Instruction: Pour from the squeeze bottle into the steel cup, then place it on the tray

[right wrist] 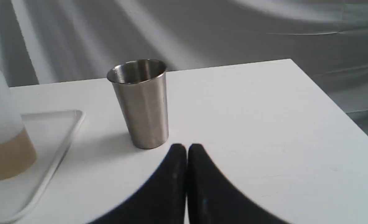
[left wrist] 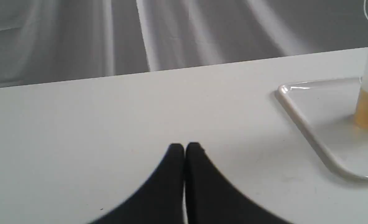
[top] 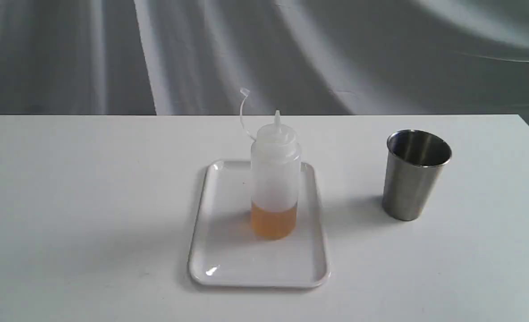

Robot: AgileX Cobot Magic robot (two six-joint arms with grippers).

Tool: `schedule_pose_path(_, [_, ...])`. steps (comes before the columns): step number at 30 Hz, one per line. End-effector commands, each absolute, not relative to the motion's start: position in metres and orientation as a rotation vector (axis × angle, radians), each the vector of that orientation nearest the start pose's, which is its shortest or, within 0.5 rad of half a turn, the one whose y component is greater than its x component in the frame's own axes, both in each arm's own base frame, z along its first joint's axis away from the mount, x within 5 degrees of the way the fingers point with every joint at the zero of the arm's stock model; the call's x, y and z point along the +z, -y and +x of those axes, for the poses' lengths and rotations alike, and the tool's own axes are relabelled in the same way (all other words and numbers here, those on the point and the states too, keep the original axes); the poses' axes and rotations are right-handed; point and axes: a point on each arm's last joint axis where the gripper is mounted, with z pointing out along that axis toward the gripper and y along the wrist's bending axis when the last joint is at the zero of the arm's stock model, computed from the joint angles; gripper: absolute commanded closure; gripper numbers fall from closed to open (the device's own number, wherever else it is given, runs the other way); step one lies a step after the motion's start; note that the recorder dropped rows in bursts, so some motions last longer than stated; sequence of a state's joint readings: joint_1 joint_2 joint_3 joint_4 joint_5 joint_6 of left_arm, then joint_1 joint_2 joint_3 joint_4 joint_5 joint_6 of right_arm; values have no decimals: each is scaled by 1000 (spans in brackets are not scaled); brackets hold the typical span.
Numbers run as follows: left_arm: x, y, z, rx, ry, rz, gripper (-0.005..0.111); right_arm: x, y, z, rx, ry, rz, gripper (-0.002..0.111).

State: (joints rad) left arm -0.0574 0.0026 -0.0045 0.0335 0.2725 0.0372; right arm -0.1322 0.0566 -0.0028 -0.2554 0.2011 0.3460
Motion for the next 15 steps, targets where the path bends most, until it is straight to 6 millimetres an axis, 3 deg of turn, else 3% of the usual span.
schedule_pose_path(1, [189, 3, 55, 9, -1746, 106, 107, 193, 13, 58, -83, -1713, 234, 108])
schedule_pose_path(15, [189, 3, 55, 9, -1746, 106, 107, 193, 13, 58, -79, -1713, 239, 108])
